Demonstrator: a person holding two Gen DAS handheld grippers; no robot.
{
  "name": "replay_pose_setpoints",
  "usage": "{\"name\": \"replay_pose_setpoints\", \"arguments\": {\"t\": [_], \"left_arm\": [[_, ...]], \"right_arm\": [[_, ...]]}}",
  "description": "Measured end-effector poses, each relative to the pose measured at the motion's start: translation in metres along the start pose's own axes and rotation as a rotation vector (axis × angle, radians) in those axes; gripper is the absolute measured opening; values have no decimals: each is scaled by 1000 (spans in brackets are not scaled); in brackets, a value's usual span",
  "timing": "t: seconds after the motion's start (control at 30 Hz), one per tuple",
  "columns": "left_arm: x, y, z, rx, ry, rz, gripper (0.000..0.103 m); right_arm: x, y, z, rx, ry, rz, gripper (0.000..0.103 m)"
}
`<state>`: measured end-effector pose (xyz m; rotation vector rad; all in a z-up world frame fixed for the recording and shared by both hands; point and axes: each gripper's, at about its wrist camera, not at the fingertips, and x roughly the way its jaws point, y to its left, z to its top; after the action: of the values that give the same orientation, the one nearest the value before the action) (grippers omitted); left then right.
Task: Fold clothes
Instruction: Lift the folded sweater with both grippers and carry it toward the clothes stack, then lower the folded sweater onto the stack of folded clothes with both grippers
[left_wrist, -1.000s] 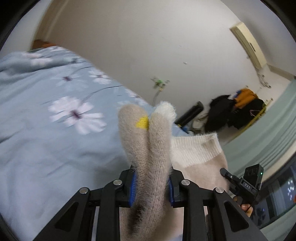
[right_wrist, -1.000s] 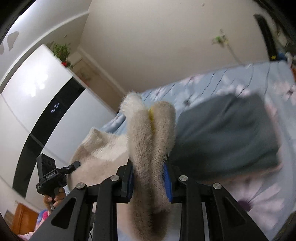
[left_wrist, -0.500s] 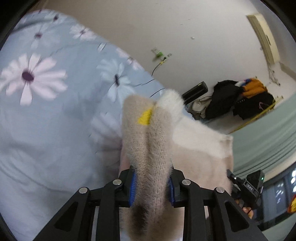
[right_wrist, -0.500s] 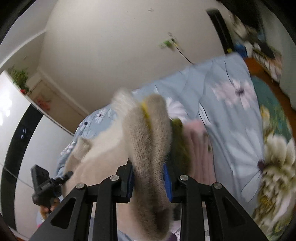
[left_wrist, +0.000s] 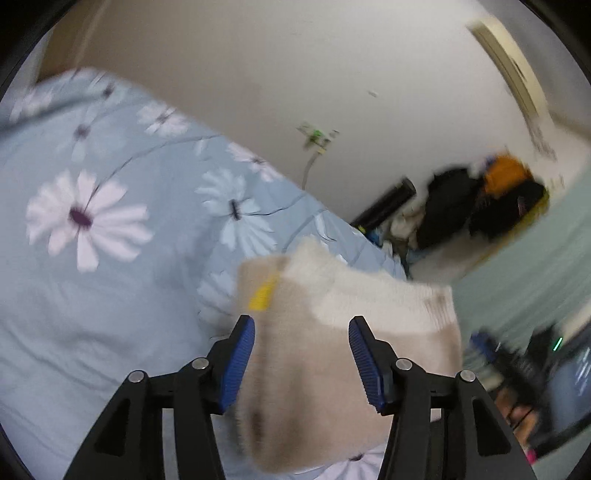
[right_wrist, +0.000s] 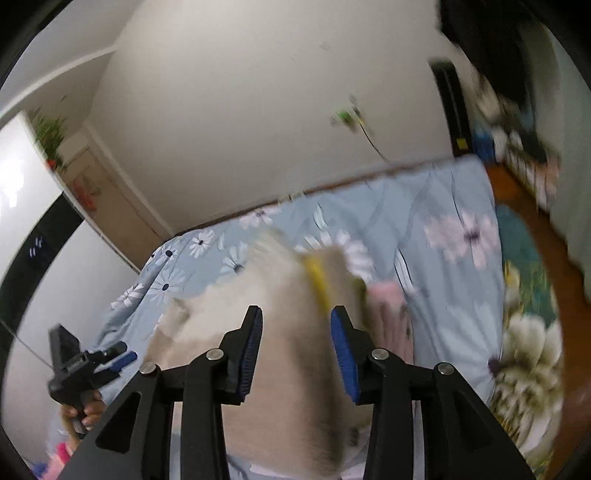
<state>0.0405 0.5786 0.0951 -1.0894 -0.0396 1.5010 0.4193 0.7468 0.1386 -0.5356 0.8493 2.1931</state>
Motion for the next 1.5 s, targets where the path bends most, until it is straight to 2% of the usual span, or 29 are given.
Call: {"name": "replay_pose_setpoints", "arguments": {"t": [0.07, 0.1, 0.2, 0.3, 0.4, 0.5, 0.67, 0.73, 0.83, 1.0, 1.1, 1.2, 1.33, 1.5], "left_arm": [[10, -26, -6, 107, 33, 40, 57], [17, -34, -11, 146, 43, 54, 57], [38, -46, -23, 214, 76, 84, 57], [54, -40, -30, 217, 104, 104, 57], [68, -34, -33, 213, 117, 94, 57], [75, -36, -35, 222, 125, 102, 57], [76, -44, -33, 227, 134, 132, 58], [69, -48, -33, 219, 134, 145, 58], [53, -57, -40, 240, 124, 146, 58], [28, -68, -67, 297, 65, 162, 58], [25, -75, -83, 354, 37, 191, 58], [34, -78, -92, 394, 58, 213, 58], [50, -76, -96, 395, 86, 221, 60], [52, -79, -98, 394, 78, 251, 61]], "right_arm": [[13, 29, 5, -93, 44, 30, 40], [26, 41, 5, -134, 84, 18, 40], [59, 56, 4, -213, 168, -73, 40], [73, 35, 13, -170, 155, -163, 40], [86, 0, 17, -48, 182, -142, 36], [98, -10, 13, -52, 198, -185, 26], [116, -27, 17, -6, 226, -199, 26], [109, -23, 17, 1, 225, -205, 26], [87, -8, 14, -1, 188, -169, 28], [51, 24, -14, -131, 182, -179, 30], [51, 27, -30, -173, 176, -201, 31], [50, 29, -45, -215, 170, -223, 35], [51, 30, -63, -256, 165, -246, 35], [61, 25, -62, -233, 161, -236, 35]]}}
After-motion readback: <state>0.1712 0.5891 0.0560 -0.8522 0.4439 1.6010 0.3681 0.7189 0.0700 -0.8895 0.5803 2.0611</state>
